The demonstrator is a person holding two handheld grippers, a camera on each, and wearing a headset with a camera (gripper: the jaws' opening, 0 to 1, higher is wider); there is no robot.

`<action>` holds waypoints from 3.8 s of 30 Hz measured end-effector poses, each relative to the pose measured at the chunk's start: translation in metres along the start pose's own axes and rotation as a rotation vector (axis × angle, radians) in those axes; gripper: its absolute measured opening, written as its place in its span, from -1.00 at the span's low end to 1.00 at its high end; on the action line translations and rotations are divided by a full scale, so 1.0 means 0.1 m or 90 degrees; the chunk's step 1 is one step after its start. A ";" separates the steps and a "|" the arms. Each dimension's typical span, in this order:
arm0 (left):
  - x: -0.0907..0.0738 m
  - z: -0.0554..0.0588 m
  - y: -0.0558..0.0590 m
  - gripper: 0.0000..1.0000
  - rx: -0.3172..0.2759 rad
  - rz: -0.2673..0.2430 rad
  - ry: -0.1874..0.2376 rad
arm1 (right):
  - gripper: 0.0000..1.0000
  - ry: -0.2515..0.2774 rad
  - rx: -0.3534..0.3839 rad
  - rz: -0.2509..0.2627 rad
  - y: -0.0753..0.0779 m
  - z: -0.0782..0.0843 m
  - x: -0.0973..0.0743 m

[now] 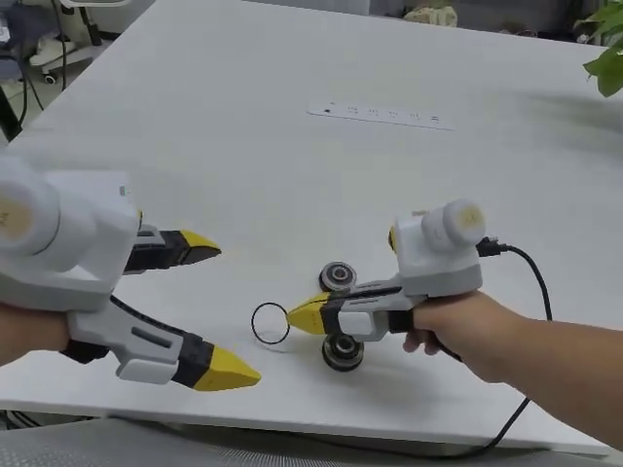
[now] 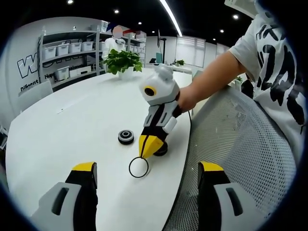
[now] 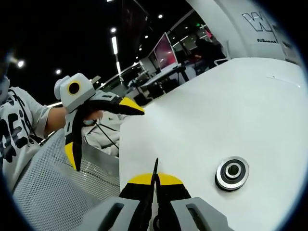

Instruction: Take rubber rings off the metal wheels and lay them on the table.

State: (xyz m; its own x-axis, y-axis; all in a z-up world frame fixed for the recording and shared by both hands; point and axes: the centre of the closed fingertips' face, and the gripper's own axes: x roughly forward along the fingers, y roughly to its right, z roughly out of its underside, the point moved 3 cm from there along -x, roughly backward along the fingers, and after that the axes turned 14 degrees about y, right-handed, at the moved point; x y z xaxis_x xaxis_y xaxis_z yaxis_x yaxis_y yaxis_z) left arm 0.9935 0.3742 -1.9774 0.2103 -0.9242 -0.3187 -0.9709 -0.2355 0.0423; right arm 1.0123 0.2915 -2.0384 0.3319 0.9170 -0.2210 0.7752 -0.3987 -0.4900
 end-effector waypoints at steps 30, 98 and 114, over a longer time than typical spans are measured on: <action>0.02 -0.01 0.04 0.64 0.000 0.007 -0.009 | -0.79 -0.009 -0.046 0.055 0.15 0.04 -0.05; 0.53 -0.22 0.04 0.42 0.018 0.061 -0.010 | -0.59 0.064 -0.088 0.072 0.09 -0.24 -0.86; 0.68 -0.19 0.08 0.30 0.010 0.080 -0.016 | -0.55 0.019 -0.104 0.049 0.10 -0.03 -0.86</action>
State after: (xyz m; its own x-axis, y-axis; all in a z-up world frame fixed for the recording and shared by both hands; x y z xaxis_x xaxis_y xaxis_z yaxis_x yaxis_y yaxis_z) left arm 1.0024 0.3036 -1.9814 0.0845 -0.9383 -0.3354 -0.9911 -0.1138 0.0686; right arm 0.9928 0.2086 -2.0213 0.4075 0.8849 -0.2257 0.8233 -0.4629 -0.3284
